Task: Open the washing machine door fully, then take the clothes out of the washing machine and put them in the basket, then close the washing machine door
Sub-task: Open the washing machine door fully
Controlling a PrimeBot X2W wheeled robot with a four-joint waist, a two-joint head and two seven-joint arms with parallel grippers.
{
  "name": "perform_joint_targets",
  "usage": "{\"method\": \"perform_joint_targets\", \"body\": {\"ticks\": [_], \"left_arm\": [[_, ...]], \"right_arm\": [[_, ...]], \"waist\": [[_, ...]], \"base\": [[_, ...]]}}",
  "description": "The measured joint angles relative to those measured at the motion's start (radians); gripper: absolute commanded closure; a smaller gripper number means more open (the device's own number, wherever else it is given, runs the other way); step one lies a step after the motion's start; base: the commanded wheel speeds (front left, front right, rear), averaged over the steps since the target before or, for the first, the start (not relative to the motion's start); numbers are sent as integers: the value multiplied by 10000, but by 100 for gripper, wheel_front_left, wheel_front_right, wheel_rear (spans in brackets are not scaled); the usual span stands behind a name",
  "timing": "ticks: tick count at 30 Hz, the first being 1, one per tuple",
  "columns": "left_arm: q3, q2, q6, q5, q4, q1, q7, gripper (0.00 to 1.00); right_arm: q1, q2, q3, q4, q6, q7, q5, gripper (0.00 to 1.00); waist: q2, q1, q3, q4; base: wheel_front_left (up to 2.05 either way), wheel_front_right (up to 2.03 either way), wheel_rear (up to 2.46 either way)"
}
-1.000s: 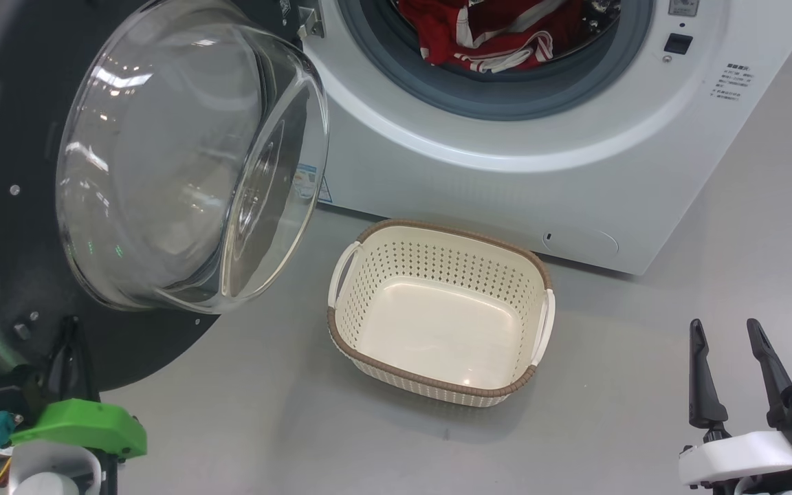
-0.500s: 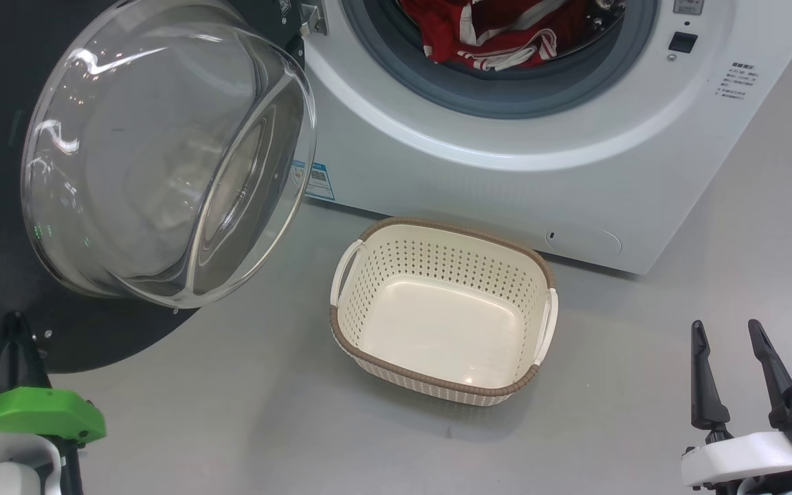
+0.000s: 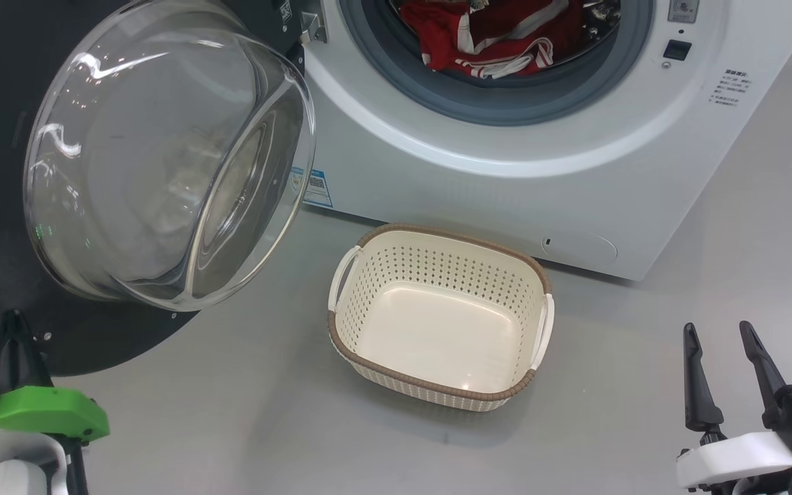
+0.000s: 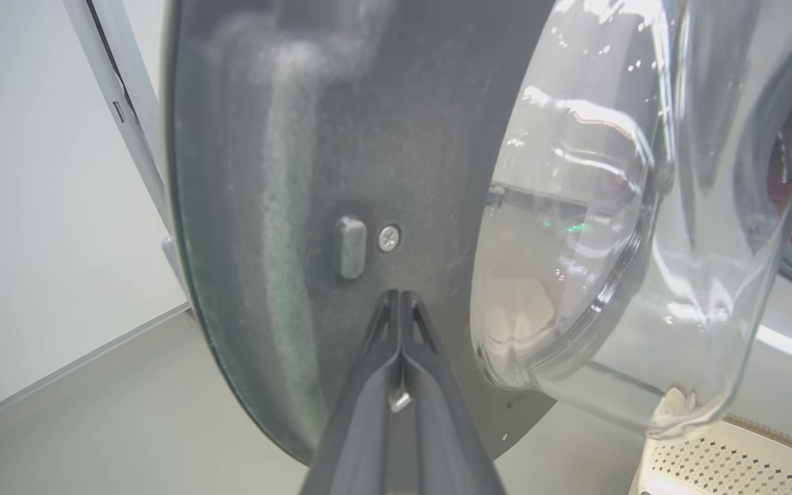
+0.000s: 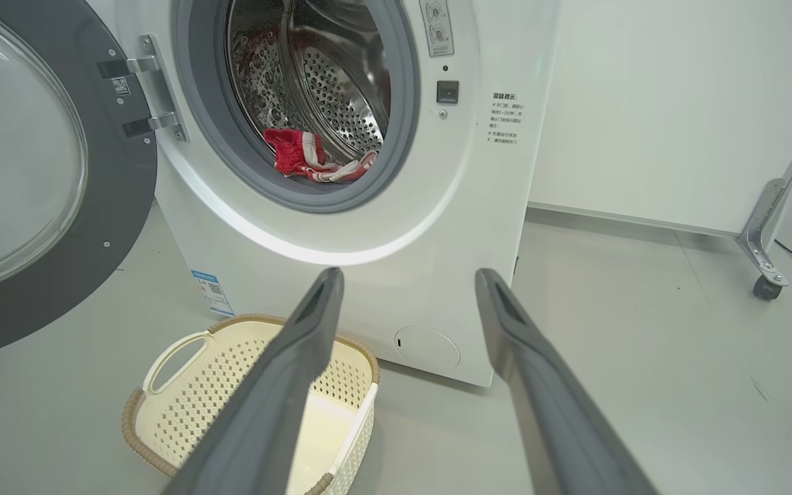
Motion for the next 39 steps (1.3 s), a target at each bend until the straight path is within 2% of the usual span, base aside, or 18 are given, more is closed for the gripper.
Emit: {"method": "perform_joint_targets", "body": {"ticks": [11,18,24,25,26,27,28,29,39], "left_arm": [[-642,-504,-111,539,-1329,700,-86,100],[-1137,-633,-460,803,-2364,1207,-86,100],[-1870,-754,-809,997,-2635,1659,-86,100],[-1990,-756,-851,1055,-2644,1721,-86,91],[-2088,-756,-901,1093,-2644,1783,-86,73],[-2167,-763,-940,1106,-2654,1827,-86,47],[-2247,-763,-974,1110,-2660,1856,-86,2],[-2337,-765,-989,1122,-2661,1864,-86,0],[-2629,-786,-1057,1229,-2731,2056,-86,0]], "right_arm": [[-15,0,-59,-29,0,0,0,0],[-78,0,48,-44,2,0,0,0],[-180,-2,184,-48,0,0,2,0],[-180,0,203,-46,-2,0,4,0],[-181,-2,242,-42,-2,0,6,0],[-181,-2,282,-40,-2,0,6,0],[-181,-2,326,-38,-4,0,6,0],[-181,2,355,-40,-17,0,15,0],[-185,-4,750,-29,-77,0,19,0]], "waist": [[0,0,-138,-171],[0,0,-163,-373],[0,0,-218,-695],[0,0,-231,-758],[0,0,-243,-826],[0,0,-254,-895],[0,0,-265,-966],[0,0,-274,-1042],[0,0,-364,-1962]], "base": [[0,0,0],[0,0,0],[0,0,0],[0,0,0],[0,0,0],[0,0,0],[0,0,0],[0,0,0],[0,0,0]]}}
